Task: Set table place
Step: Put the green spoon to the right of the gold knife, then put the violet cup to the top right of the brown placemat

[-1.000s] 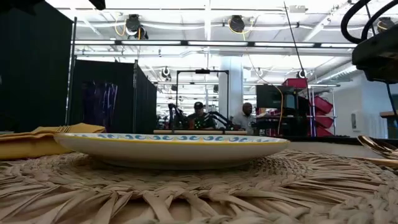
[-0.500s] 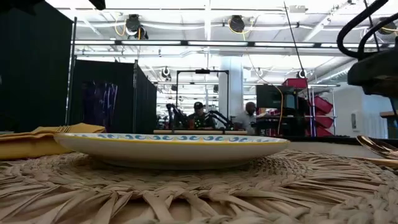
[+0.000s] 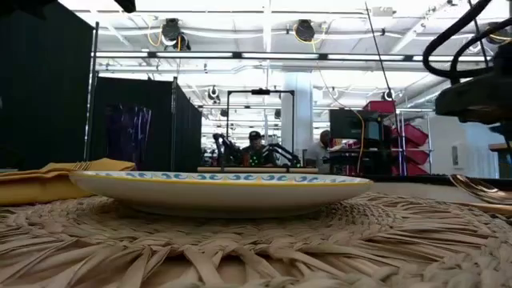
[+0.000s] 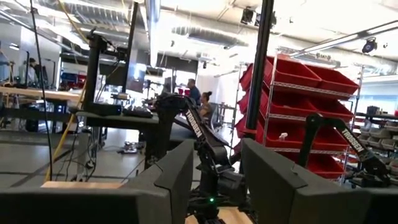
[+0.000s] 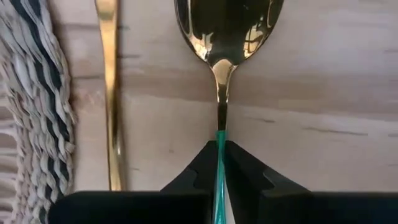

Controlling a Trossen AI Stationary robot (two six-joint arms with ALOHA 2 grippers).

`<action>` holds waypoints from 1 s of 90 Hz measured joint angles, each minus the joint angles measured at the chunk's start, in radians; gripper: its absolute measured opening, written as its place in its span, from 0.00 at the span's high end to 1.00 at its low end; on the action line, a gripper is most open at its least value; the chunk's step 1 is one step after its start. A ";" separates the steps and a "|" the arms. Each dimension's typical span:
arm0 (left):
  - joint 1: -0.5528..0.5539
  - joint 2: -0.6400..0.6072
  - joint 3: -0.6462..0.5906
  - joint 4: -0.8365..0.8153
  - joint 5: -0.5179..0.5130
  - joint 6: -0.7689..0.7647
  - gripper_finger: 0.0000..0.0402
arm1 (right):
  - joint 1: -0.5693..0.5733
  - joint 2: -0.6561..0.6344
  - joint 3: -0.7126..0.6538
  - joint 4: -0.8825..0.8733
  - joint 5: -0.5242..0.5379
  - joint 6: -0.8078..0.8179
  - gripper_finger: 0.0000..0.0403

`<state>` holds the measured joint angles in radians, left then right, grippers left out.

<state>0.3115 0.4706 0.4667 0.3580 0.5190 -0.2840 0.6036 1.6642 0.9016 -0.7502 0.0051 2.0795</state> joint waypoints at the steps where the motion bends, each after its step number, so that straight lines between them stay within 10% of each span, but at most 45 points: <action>1: 0.000 0.000 0.000 0.000 0.000 0.000 0.70 | -0.003 0.000 0.000 0.000 0.000 -0.003 0.99; 90: 0.000 -0.001 0.000 0.000 0.008 -0.023 0.70 | -0.015 -0.037 0.017 -0.027 -0.006 -0.044 0.72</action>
<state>0.3118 0.4698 0.4667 0.3582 0.5274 -0.3069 0.5884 1.6273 0.9182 -0.7774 -0.0010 2.0358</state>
